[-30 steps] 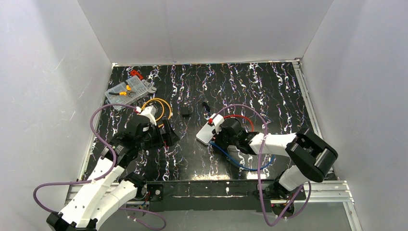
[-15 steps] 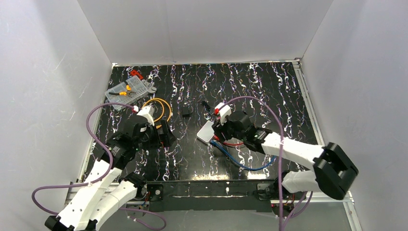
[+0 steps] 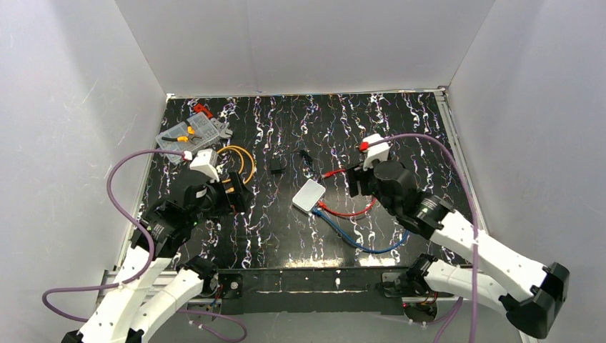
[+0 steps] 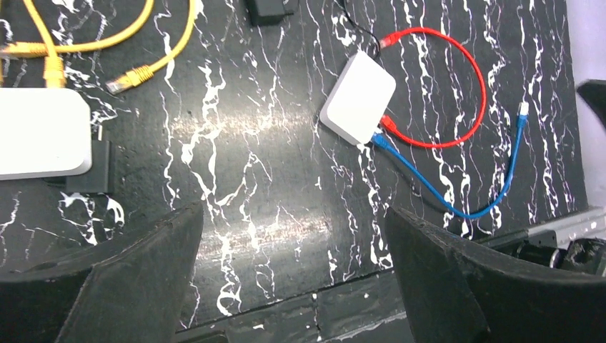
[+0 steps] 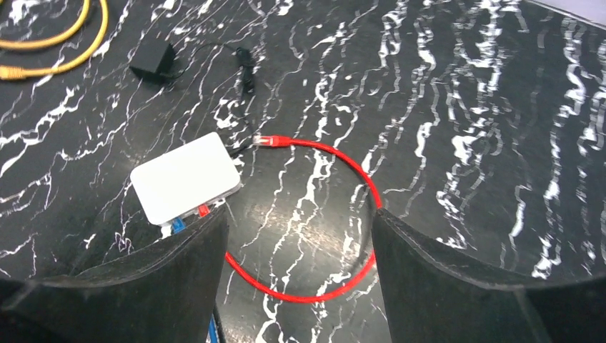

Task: Insert the plug into the switch port
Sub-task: Reset both arms

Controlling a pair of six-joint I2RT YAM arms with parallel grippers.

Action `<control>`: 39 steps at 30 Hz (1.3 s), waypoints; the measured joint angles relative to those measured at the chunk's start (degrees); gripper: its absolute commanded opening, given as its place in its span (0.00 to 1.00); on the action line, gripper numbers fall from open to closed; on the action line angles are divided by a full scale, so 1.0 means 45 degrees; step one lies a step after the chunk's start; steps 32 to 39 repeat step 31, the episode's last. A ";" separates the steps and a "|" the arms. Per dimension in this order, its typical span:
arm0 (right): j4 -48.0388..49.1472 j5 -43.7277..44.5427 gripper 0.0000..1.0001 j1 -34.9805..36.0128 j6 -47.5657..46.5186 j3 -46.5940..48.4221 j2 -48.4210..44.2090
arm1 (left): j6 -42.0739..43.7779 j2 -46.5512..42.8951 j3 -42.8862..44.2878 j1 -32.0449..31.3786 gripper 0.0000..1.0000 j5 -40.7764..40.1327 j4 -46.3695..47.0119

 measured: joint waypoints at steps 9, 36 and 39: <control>-0.2472 0.1928 0.82 0.0000 0.1326 0.0408 -0.3356 | 0.0534 -0.0661 0.0151 0.0000 0.98 -0.1234 0.0243; -0.4255 0.4333 0.84 0.0000 0.3211 0.0403 -0.4396 | 0.1481 -0.1399 -0.0729 0.0000 0.98 -0.1685 0.1302; -0.4255 0.4333 0.84 0.0000 0.3211 0.0403 -0.4396 | 0.1481 -0.1399 -0.0729 0.0000 0.98 -0.1685 0.1302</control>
